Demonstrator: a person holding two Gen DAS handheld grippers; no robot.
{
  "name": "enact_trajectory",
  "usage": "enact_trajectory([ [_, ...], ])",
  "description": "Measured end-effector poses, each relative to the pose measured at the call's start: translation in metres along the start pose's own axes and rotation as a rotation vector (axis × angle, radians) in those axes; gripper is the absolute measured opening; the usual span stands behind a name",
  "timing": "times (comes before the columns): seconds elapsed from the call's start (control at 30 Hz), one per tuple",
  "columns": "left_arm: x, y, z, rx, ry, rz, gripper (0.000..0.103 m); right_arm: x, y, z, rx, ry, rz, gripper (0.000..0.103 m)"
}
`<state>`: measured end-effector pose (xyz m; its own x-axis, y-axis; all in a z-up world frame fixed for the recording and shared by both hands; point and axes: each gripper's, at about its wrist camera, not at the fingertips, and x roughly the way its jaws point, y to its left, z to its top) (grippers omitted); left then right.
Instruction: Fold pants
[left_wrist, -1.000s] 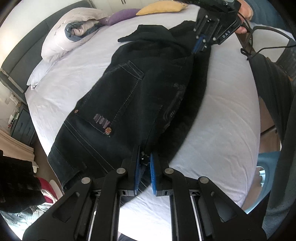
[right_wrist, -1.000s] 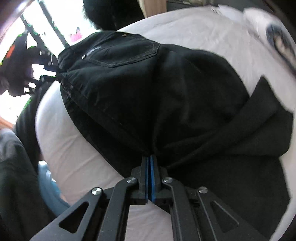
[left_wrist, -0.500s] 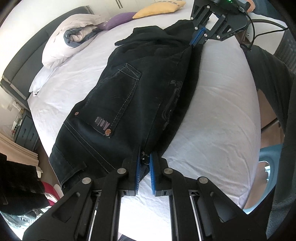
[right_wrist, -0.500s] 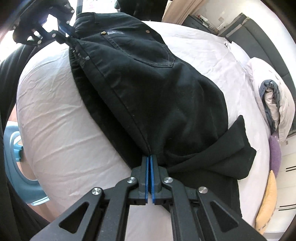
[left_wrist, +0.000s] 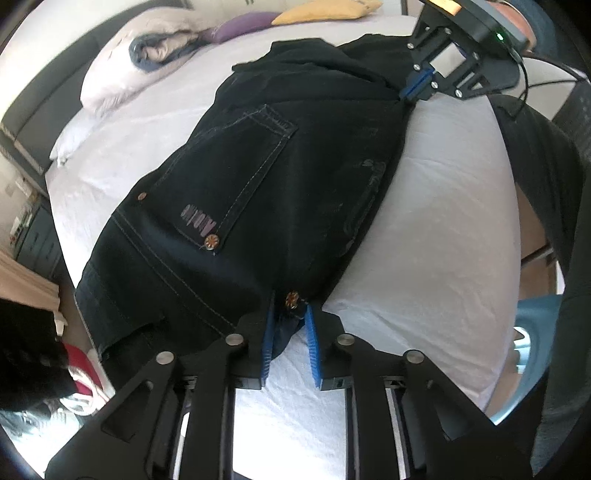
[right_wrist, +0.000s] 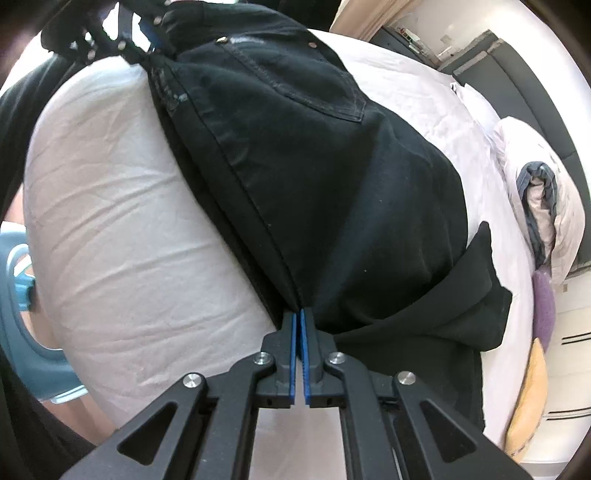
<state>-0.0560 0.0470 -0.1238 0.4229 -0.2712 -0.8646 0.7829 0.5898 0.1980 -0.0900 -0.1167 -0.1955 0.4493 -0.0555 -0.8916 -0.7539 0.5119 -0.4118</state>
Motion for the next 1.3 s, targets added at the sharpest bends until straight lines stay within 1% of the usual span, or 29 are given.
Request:
enact_trajectory([
  [0.07, -0.008, 0.004, 0.004, -0.025, 0.029, -0.025, 0.020, 0.001, -0.002, 0.000, 0.019, -0.002, 0.006, 0.006],
  [0.1, -0.015, 0.007, 0.004, -0.041, 0.025, -0.039, 0.023, 0.000, -0.003, 0.000, 0.029, -0.006, 0.011, 0.006],
  [0.17, -0.032, 0.017, 0.006, -0.100, 0.007, -0.069, 0.027, 0.000, -0.006, -0.002, 0.052, -0.016, 0.019, 0.006],
  [0.23, -0.051, 0.031, 0.014, -0.185, -0.046, -0.072, 0.027, -0.001, -0.005, -0.004, 0.057, -0.021, 0.014, 0.006],
  [0.3, -0.067, 0.044, 0.035, -0.273, -0.140, -0.069, 0.027, -0.002, -0.004, -0.005, 0.058, -0.026, 0.007, 0.006],
  [0.37, -0.069, 0.048, 0.062, -0.321, -0.211, -0.071, 0.027, -0.002, -0.003, -0.005, 0.062, -0.027, 0.000, 0.006],
  [0.43, -0.059, 0.049, 0.093, -0.357, -0.262, -0.067, 0.027, -0.004, -0.003, -0.005, 0.065, -0.028, -0.007, 0.006],
  [0.5, -0.037, 0.047, 0.123, -0.393, -0.275, -0.102, 0.027, -0.004, -0.002, -0.006, 0.071, -0.028, -0.014, 0.006],
  [0.53, -0.022, 0.043, 0.137, -0.401, -0.275, -0.125, 0.027, -0.004, -0.002, -0.006, 0.074, -0.029, -0.017, 0.006],
  [0.57, -0.005, 0.039, 0.148, -0.410, -0.258, -0.138, 0.027, -0.004, -0.002, -0.006, 0.081, -0.031, -0.020, 0.006],
  [0.6, 0.017, 0.036, 0.159, -0.427, -0.216, -0.164, 0.027, -0.004, -0.003, -0.007, 0.090, -0.034, -0.019, 0.006],
  [0.67, 0.053, 0.026, 0.169, -0.448, -0.133, -0.214, 0.027, -0.003, -0.007, -0.009, 0.136, -0.049, -0.005, 0.007],
  [0.73, 0.091, 0.018, 0.168, -0.464, -0.031, -0.198, 0.027, -0.003, -0.012, -0.013, 0.186, -0.068, 0.015, 0.007],
  [0.77, 0.107, 0.016, 0.163, -0.491, 0.008, -0.209, 0.027, -0.004, -0.015, -0.015, 0.213, -0.078, 0.024, 0.007],
  [0.8, 0.112, 0.018, 0.158, -0.520, -0.011, -0.226, 0.027, -0.004, -0.017, -0.018, 0.237, -0.085, 0.032, 0.007],
  [0.83, 0.112, 0.019, 0.155, -0.541, -0.032, -0.239, 0.027, -0.005, -0.019, -0.020, 0.255, -0.090, 0.041, 0.010],
  [0.87, 0.111, 0.021, 0.157, -0.549, -0.027, -0.249, 0.027, -0.007, -0.020, -0.023, 0.270, -0.100, 0.045, 0.017],
  [0.9, 0.111, 0.022, 0.160, -0.549, -0.018, -0.253, 0.027, -0.009, -0.023, -0.027, 0.290, -0.104, 0.050, 0.021],
  [0.93, 0.106, 0.026, 0.166, -0.570, -0.013, -0.262, 0.027, -0.010, -0.025, -0.030, 0.308, -0.106, 0.057, 0.033],
  [0.97, 0.100, 0.029, 0.168, -0.590, -0.034, -0.281, 0.027, -0.013, -0.029, -0.034, 0.328, -0.105, 0.082, 0.054],
  [1.0, 0.090, 0.033, 0.175, -0.603, -0.078, -0.309, 0.027, -0.015, -0.032, -0.037, 0.344, -0.101, 0.094, 0.062],
  [1.03, 0.081, 0.035, 0.183, -0.606, -0.121, -0.316, 0.027, -0.020, -0.036, -0.041, 0.368, -0.102, 0.101, 0.065],
  [1.07, 0.076, 0.037, 0.192, -0.613, -0.149, -0.315, 0.027, -0.026, -0.043, -0.046, 0.397, -0.118, 0.129, 0.065],
  [1.13, 0.082, 0.038, 0.204, -0.627, -0.159, -0.339, 0.027, -0.035, -0.059, -0.054, 0.457, -0.130, 0.179, 0.065],
  [1.17, 0.094, 0.036, 0.209, -0.622, -0.137, -0.328, 0.027, -0.038, -0.070, -0.057, 0.490, -0.133, 0.195, 0.065],
  [1.2, 0.105, 0.033, 0.212, -0.617, -0.097, -0.307, 0.027, -0.042, -0.083, -0.059, 0.525, -0.149, 0.206, 0.065],
  [1.23, 0.125, 0.030, 0.212, -0.622, -0.032, -0.297, 0.027, -0.046, -0.098, -0.059, 0.563, -0.169, 0.200, 0.065],
  [1.27, 0.139, 0.029, 0.209, -0.643, -0.011, -0.306, 0.027, -0.049, -0.121, -0.058, 0.622, -0.191, 0.183, 0.065],
  [1.3, 0.144, 0.029, 0.207, -0.664, -0.042, -0.313, 0.027, -0.050, -0.141, -0.056, 0.670, -0.207, 0.166, 0.065],
])
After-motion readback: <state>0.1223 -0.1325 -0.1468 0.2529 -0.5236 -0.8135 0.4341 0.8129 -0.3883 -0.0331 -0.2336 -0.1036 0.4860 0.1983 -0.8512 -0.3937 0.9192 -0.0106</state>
